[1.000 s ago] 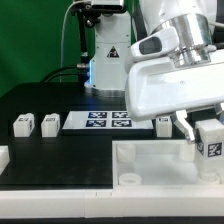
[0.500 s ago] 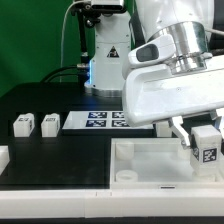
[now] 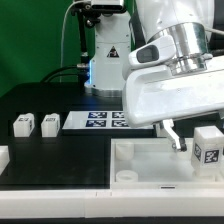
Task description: Assemble one leg
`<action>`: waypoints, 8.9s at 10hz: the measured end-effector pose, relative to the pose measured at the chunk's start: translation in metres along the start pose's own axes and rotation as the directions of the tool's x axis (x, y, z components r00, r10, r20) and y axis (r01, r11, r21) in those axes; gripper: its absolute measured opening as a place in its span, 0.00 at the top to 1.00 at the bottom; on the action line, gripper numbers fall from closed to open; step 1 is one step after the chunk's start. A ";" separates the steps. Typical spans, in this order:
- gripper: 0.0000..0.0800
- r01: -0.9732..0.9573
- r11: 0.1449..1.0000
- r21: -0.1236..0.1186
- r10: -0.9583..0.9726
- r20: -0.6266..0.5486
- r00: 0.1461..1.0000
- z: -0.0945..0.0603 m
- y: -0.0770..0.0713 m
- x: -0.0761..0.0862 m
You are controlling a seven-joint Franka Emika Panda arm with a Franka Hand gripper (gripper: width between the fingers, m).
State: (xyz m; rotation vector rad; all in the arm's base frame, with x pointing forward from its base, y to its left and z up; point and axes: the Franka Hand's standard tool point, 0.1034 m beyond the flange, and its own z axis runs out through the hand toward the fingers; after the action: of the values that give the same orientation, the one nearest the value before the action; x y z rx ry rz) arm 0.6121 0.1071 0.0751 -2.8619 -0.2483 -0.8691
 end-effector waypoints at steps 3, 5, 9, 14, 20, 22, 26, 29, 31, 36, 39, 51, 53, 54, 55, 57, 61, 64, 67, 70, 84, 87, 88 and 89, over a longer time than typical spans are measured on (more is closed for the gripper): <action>0.19 0.000 1.000 0.000 0.000 0.000 1.000 0.000 0.000 0.000; 0.19 0.000 1.000 0.000 0.000 0.000 1.000 0.000 0.000 0.000; 0.19 -0.005 1.000 0.008 0.005 0.054 0.999 -0.013 -0.002 0.016; 0.19 -0.022 0.996 0.087 -0.015 0.407 0.913 -0.018 -0.011 0.030; 0.19 -0.095 0.984 0.149 -0.025 0.649 0.761 -0.003 0.001 0.026; 0.19 -0.084 0.983 0.166 -0.044 0.650 0.759 0.003 0.011 0.019; 0.29 -0.135 0.983 0.124 0.021 0.659 0.752 0.003 0.009 0.019; 0.62 -0.357 0.932 -0.067 0.308 0.667 0.678 0.003 0.005 0.020; 0.62 -0.501 0.842 -0.202 0.507 0.615 0.604 0.006 0.004 0.022; 0.62 -0.787 0.392 -0.477 0.897 0.388 0.211 0.007 0.005 0.021; 0.62 -0.828 0.095 -0.552 0.966 0.251 -0.057 0.006 0.003 0.019; 0.19 -0.270 0.962 0.043 0.191 0.598 0.779 0.006 -0.004 0.019; 0.35 -0.302 0.953 0.027 0.226 0.600 0.768 0.006 -0.006 0.019; 0.35 -0.298 0.954 0.029 0.222 0.600 0.769 0.006 -0.006 0.019; 0.52 -0.359 0.933 -0.014 0.295 0.600 0.744 0.006 -0.006 0.019; 0.60 -0.498 0.858 -0.129 0.471 0.585 0.660 0.007 -0.005 0.019; 0.60 -0.777 0.505 -0.375 0.836 0.438 0.331 0.008 -0.005 0.018; 0.60 -0.874 0.061 -0.481 0.960 0.269 -0.081 0.010 -0.008 0.018; 0.50 -0.871 0.020 -0.491 0.959 0.256 -0.122 0.011 -0.010 0.017; 0.21 -0.838 0.379 -0.392 0.894 0.391 0.221 0.010 -0.010 0.017; 0.62 -0.382 0.923 -0.055 0.367 0.429 0.826 0.020 0.005 0.021; 0.62 -0.668 0.703 -0.244 0.705 0.363 0.610 0.019 0.010 0.018; 0.62 -0.746 0.598 -0.293 0.796 0.327 0.510 0.018 0.012 0.016; 0.62 -0.829 0.448 -0.334 0.887 0.282 0.366 0.016 0.013 0.013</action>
Offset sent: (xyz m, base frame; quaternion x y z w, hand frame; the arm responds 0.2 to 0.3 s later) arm 0.0000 0.0000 0.0000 0.0000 0.0000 0.0000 1.0000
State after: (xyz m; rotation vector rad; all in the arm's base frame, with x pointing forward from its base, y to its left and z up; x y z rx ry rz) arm 0.6344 0.0987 0.0682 -2.6000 1.2574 -0.0100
